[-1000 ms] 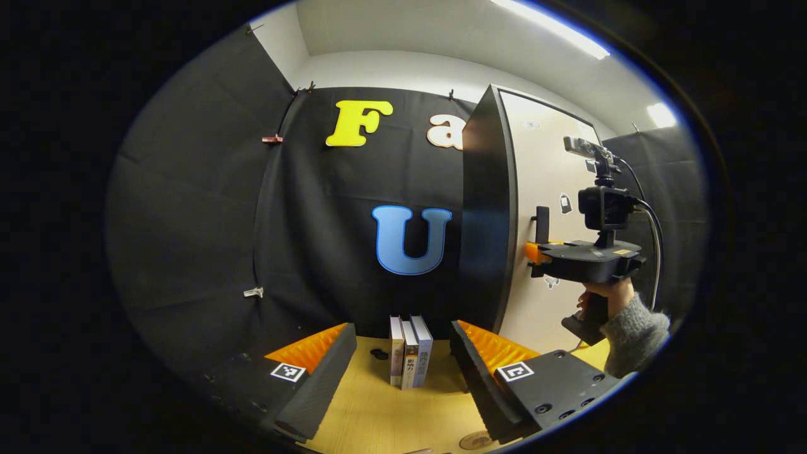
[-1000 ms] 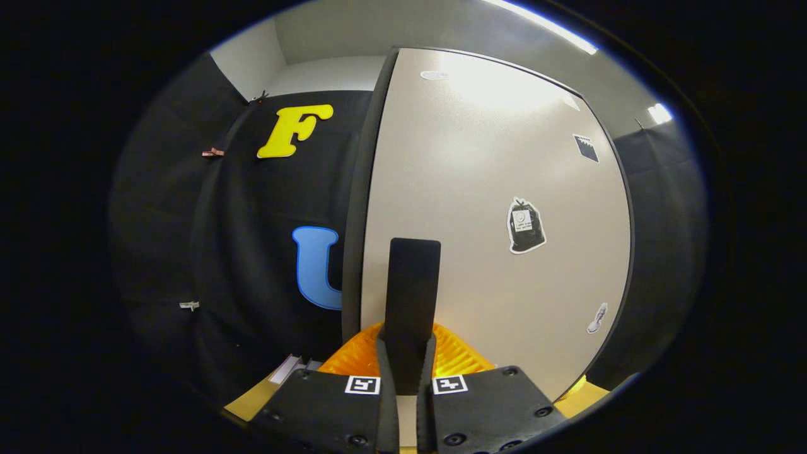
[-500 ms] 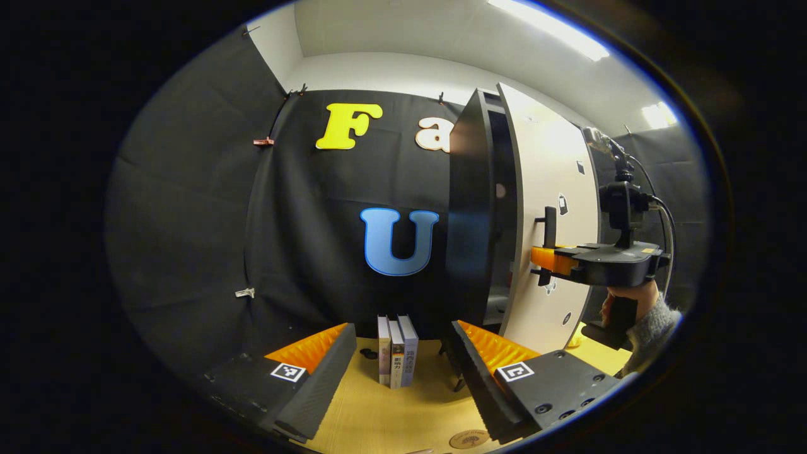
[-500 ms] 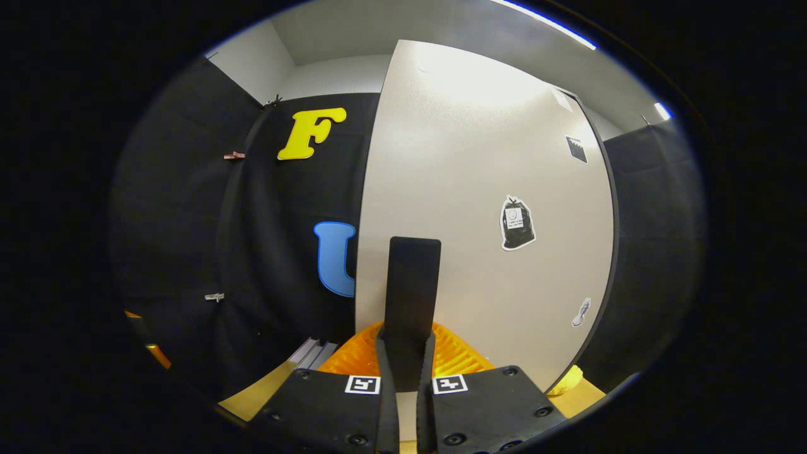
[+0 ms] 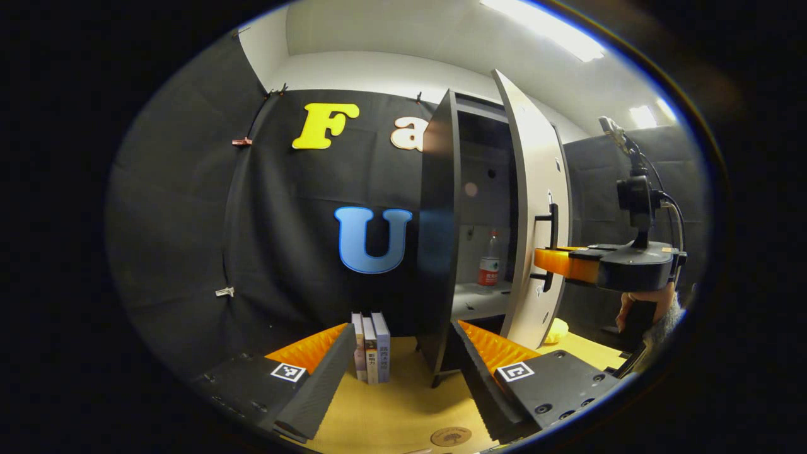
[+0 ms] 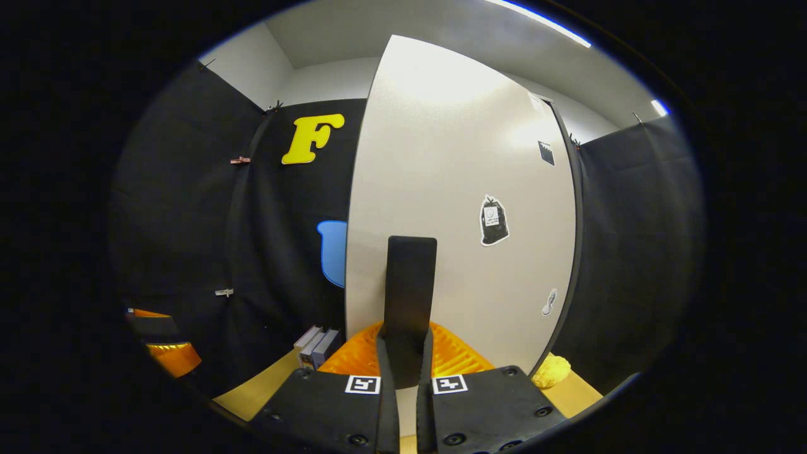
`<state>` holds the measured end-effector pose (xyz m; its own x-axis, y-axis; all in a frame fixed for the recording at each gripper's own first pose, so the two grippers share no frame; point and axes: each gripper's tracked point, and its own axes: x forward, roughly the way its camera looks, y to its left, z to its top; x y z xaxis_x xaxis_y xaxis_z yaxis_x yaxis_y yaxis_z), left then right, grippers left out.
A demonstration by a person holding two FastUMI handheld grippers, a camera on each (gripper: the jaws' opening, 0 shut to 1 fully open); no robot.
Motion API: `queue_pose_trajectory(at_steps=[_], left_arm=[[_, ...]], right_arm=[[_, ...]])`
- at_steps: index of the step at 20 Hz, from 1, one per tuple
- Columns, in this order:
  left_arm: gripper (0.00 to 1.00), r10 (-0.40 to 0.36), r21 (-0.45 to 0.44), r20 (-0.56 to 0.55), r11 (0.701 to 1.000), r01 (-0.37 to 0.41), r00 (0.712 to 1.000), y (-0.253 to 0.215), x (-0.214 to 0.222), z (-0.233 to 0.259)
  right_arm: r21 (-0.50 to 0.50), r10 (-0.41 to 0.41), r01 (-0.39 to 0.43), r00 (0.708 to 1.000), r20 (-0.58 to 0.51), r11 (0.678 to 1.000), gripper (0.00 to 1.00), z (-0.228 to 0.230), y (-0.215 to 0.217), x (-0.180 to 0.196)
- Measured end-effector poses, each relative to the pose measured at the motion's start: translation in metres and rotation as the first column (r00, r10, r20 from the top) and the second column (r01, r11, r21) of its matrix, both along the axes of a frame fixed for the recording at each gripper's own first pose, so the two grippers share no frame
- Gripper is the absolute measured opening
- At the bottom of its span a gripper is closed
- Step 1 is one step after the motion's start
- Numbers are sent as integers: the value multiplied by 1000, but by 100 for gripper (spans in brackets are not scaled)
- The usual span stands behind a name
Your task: Open the cabinet door with the right hand, grasp the bottle in the cabinet with the left hand and place it on the coaster, then close the cabinet door with the right hand.
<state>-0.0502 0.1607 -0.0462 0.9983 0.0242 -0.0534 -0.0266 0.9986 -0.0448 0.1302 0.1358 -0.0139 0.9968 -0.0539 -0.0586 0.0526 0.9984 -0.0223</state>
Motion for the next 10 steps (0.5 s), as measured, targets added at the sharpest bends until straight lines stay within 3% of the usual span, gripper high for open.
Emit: queue_pose_trajectory(at_steps=[10], left_arm=[[94,-150,4,9,989,149,989,-57,6,4]], right_arm=[[-4,-47,47,999,-16,999,14,10,-47,-58]])
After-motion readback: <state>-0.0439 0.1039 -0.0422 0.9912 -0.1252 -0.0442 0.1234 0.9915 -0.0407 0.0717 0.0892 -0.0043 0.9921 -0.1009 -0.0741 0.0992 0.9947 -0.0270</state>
